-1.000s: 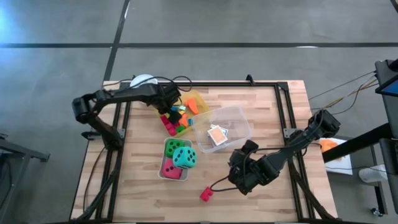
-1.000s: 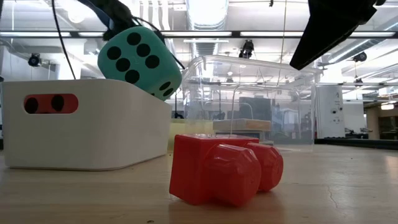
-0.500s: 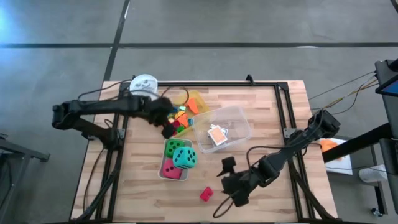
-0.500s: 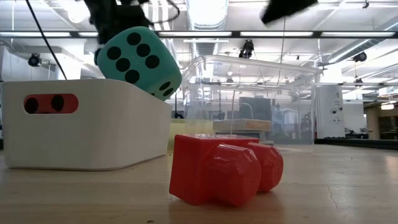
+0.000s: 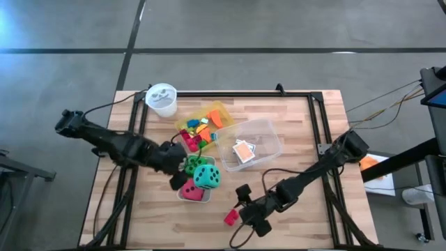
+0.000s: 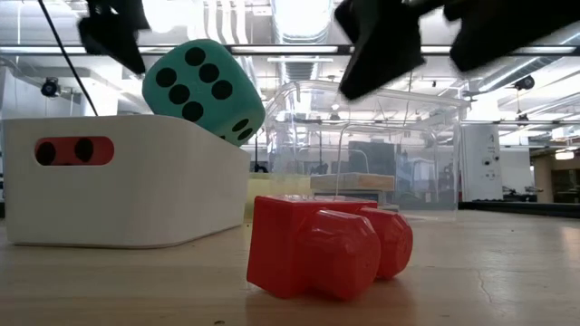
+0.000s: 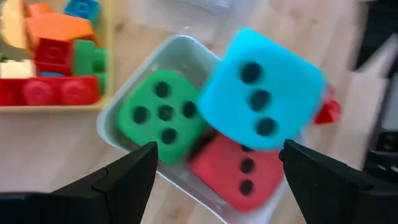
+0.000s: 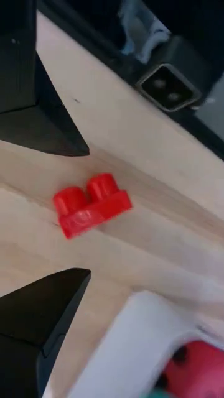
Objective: Pick & Place Toys
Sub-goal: Put the red game piece into the yellow bin
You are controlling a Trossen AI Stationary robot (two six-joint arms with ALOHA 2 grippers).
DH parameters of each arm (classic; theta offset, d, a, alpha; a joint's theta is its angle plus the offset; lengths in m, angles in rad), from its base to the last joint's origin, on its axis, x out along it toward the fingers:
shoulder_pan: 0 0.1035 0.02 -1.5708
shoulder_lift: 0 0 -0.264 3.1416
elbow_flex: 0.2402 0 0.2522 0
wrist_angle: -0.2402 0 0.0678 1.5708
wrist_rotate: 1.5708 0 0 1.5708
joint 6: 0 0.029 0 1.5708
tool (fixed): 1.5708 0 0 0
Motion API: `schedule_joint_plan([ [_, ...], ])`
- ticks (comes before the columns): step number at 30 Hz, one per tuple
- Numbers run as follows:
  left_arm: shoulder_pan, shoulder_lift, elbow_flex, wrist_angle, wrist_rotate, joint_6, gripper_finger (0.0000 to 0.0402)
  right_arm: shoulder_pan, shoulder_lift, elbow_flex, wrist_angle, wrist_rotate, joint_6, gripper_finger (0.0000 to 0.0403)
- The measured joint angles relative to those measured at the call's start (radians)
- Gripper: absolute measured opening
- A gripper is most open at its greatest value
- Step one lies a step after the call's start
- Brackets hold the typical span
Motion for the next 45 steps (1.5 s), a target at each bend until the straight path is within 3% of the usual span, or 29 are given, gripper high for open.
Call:
schedule_joint_plan([
  [10,-0.128,-0.002,0.0,0.017,-0.019,-0.085,0.0334,-0.032,0.12,0.004,0.098,-0.064,-0.047,0.0303],
  [30,-0.133,-0.002,0.0,0.014,-0.02,-0.098,0.0334,-0.065,0.242,0.049,0.083,-0.119,-0.074,0.03],
  [34,-0.133,-0.002,0.0,0.014,-0.02,-0.098,0.0334,-0.065,0.242,0.049,0.081,-0.12,-0.07,0.0264],
  [40,-0.133,-0.002,0.0,0.013,-0.017,-0.098,0.0334,-0.066,0.239,0.052,0.074,-0.12,-0.075,0.0161],
  [45,-0.133,-0.002,0.0,0.014,-0.018,-0.098,0.0334,-0.066,0.238,0.053,0.072,-0.116,-0.071,0.0157],
])
